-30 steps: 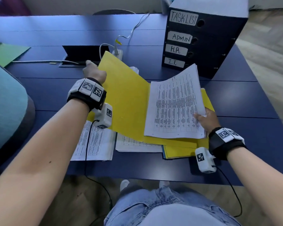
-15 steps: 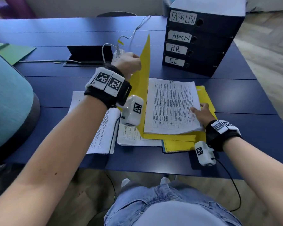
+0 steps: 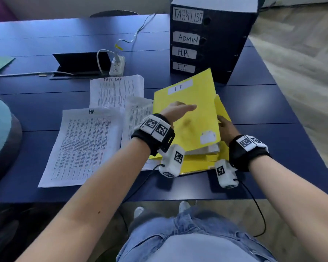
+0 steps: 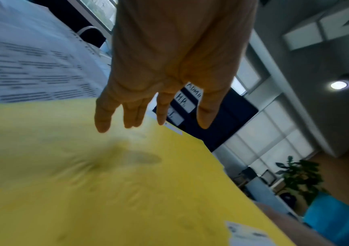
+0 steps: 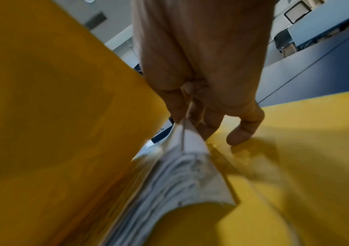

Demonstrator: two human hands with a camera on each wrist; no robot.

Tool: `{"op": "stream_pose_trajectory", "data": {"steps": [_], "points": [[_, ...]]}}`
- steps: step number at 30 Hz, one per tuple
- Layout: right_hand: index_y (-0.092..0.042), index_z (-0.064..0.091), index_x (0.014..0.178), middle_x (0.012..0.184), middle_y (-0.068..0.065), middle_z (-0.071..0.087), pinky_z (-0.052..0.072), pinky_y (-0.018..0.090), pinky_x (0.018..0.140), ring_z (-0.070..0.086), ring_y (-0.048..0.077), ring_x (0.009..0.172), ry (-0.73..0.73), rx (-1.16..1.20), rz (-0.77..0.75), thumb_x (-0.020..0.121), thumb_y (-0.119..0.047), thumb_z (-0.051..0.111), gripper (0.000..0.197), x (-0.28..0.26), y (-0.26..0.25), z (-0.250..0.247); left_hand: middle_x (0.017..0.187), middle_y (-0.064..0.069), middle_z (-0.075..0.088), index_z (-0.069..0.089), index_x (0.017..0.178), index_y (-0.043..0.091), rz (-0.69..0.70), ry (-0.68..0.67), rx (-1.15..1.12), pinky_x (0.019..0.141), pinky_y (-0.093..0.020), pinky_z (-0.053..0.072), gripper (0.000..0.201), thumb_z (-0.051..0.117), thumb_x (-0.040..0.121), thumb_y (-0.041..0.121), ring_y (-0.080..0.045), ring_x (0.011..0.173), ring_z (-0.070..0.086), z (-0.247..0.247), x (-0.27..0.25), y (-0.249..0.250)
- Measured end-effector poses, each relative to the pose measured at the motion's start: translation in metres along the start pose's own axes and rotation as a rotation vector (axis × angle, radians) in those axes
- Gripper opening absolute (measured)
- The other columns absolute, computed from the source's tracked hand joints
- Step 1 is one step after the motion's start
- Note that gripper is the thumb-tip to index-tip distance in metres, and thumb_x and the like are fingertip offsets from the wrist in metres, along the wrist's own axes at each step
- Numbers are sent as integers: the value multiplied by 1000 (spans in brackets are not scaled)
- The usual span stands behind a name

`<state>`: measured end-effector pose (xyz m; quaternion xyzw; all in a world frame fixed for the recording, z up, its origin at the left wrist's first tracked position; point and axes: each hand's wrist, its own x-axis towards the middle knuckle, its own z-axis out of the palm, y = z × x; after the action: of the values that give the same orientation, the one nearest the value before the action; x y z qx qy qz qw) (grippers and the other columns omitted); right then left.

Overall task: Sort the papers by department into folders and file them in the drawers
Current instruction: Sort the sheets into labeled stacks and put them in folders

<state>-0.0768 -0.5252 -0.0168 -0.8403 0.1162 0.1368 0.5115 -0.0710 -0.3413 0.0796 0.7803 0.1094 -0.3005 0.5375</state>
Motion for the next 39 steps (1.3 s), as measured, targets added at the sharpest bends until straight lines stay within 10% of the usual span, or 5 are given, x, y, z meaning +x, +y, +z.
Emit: {"op": "stream_pose_trajectory", "data": {"steps": [8, 19, 25, 32, 39], "points": [[-4, 48, 133, 126, 14, 56, 50, 20, 71, 57, 22, 92, 8, 257, 148, 88, 5, 53, 46, 5, 17, -6, 150, -20, 7, 10, 145, 5, -373, 374, 404, 111, -46, 22, 89, 66, 83, 36, -39, 138, 17, -13, 37, -61], [-5, 63, 118, 123, 14, 61, 42, 48, 101, 54, 35, 113, 65, 80, 203, 90, 0, 49, 32, 26, 23, 5, 147, -16, 9, 12, 142, 10, -387, 385, 428, 112, -47, 21, 91, 73, 77, 26, -36, 137, 19, -14, 51, -85], [-11, 39, 59, 73, 12, 45, 29, 33, 65, 37, 23, 79, 145, 95, 298, 94, -25, 40, 37, 33, 8, 13, 153, -18, 11, -9, 146, 9, -395, 329, 231, 113, -42, 23, 106, 72, 78, 20, -32, 139, 22, -16, 52, -84], [1, 30, 133, 136, 18, 38, 37, 39, 97, 42, 35, 121, 115, -173, 268, 87, -25, 62, 62, 34, 10, 8, 147, -17, 29, 15, 144, 5, -313, 281, 29, 108, -45, 34, 75, 61, 88, 26, -34, 131, 36, -10, 52, -87], [1, 54, 115, 124, 17, 51, 37, 40, 96, 43, 38, 122, 197, -331, 384, 85, -33, 64, 47, 44, 22, -37, 140, -22, 36, 39, 130, -2, -230, 362, -71, 94, -34, 40, 44, 43, 95, 24, -33, 120, 46, 13, 66, -67]]}}
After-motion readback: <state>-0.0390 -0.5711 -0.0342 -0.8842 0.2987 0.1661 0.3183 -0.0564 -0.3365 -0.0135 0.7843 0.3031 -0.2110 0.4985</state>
